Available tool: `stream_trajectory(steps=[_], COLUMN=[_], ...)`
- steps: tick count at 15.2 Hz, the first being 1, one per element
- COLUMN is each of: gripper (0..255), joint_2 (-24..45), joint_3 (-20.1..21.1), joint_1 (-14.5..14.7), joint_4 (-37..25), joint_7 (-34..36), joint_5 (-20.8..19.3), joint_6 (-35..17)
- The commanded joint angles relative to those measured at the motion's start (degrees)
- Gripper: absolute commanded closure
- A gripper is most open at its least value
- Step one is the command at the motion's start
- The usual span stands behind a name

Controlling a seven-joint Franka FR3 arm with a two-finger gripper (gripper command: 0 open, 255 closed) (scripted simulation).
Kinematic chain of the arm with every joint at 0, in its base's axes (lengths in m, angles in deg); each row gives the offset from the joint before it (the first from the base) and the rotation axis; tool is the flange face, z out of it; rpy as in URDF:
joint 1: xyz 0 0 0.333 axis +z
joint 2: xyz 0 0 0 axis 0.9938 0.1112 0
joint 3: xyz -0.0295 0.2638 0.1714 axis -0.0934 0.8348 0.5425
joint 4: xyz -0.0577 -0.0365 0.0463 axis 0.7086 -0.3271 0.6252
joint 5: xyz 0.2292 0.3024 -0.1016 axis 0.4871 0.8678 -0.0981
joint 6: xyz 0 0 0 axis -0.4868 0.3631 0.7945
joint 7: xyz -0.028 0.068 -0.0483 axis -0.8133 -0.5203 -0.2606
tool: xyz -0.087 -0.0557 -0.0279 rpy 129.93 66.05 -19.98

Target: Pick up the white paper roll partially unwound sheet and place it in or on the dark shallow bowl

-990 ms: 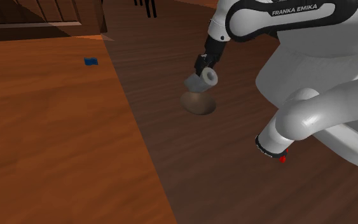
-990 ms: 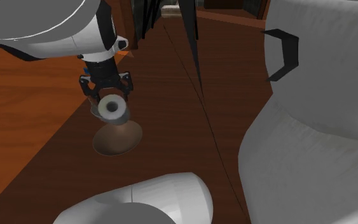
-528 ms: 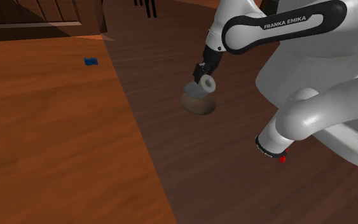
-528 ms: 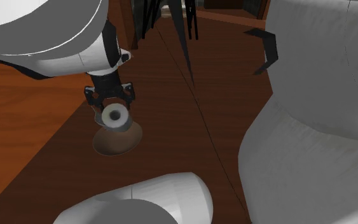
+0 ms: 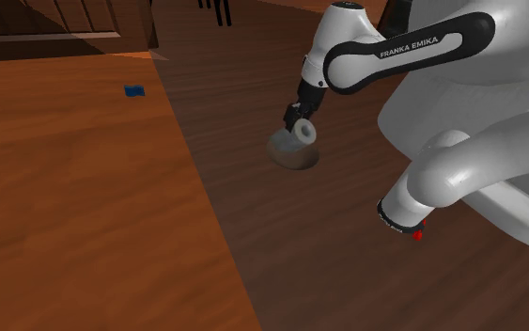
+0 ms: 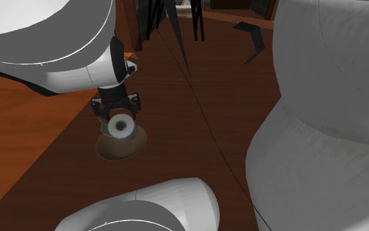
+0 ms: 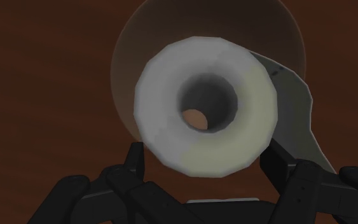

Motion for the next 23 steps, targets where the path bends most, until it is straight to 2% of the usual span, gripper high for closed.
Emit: stream_trajectory(steps=[1, 5, 6, 11, 15, 23], gripper=[255, 255, 0, 0, 0, 0], joint_2=[0.0, 0.0, -0.01, 0.0, -4.54, -4.54], joint_3=[0.01, 0.01, 0.0, 0.01, -0.51, -0.51], joint_1=[0.01, 0.01, 0.0, 0.01, -0.03, -0.03], joint_4=[0.04, 0.04, 0.04, 0.04, -4.33, -4.33], joint_7=[0.01, 0.01, 0.0, 0.01, 0.02, 0.02], joint_5=[0.01, 0.01, 0.01, 0.01, -0.28, -0.28], joint_6=[-0.11, -0.11, -0.1, -0.11, 8.81, 8.81])
